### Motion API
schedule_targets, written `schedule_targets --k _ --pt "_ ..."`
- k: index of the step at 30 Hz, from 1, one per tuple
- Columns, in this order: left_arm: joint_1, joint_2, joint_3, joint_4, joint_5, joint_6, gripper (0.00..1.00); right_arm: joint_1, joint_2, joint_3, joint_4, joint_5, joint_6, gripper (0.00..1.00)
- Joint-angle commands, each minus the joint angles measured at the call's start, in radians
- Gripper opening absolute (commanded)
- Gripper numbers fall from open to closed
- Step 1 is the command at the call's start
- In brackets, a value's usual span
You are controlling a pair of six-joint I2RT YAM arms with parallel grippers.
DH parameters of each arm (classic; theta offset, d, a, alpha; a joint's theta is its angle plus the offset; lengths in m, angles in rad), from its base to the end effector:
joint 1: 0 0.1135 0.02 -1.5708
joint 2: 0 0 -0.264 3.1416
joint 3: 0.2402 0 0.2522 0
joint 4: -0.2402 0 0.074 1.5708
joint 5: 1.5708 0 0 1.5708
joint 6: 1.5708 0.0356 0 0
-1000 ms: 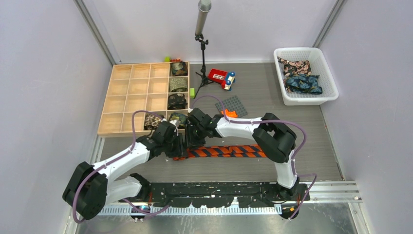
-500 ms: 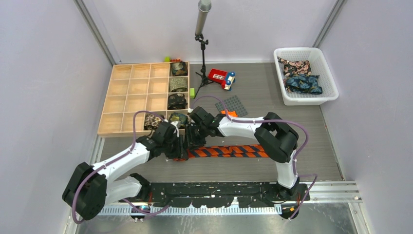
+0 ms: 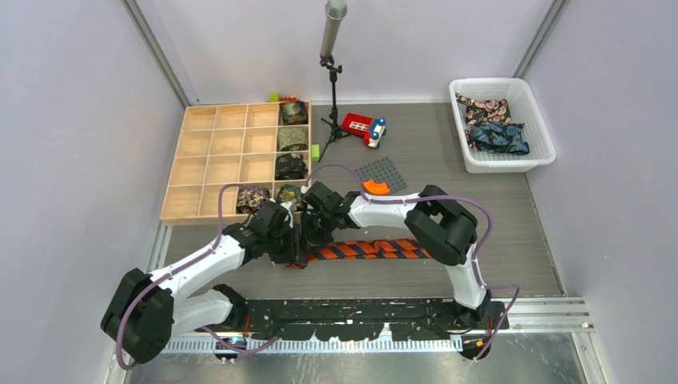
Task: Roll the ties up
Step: Roll the tie at the center of the board.
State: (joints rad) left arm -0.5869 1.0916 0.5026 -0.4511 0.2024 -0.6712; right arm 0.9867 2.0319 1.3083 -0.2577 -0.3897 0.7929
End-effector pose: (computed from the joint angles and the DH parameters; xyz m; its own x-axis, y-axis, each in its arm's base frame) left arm 0.1546 -0.1114 0.1677 -0.9524 -0.0982 -0.2885 0.0445 0.8916 -0.4505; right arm 0.2204 0.3580 0.1438 -0.9544 -0.2487 -0.1652 -0.2967 0.7283 0.6177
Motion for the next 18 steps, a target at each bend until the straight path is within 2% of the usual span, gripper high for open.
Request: schedule_targets --k 1,4,11,18 --pt "-0.001 -0.026 0.03 0.059 -0.023 0.007 0.36 0.043 0.03 0.04 -0.02 -0.032 -0.01 0.2" --pt "0.0 -0.036 0.039 0.044 -0.026 0.006 0.41 0.044 0.039 0.048 -0.043 -0.014 -0.023 0.19" --pt "0.0 -0.11 0.092 -0.067 -0.077 0.007 0.63 0.043 0.048 0.054 -0.065 0.005 -0.039 0.17" --pt "0.005 -0.159 0.159 -0.255 -0.26 -0.017 0.64 0.043 0.047 0.059 -0.073 0.016 -0.049 0.17"
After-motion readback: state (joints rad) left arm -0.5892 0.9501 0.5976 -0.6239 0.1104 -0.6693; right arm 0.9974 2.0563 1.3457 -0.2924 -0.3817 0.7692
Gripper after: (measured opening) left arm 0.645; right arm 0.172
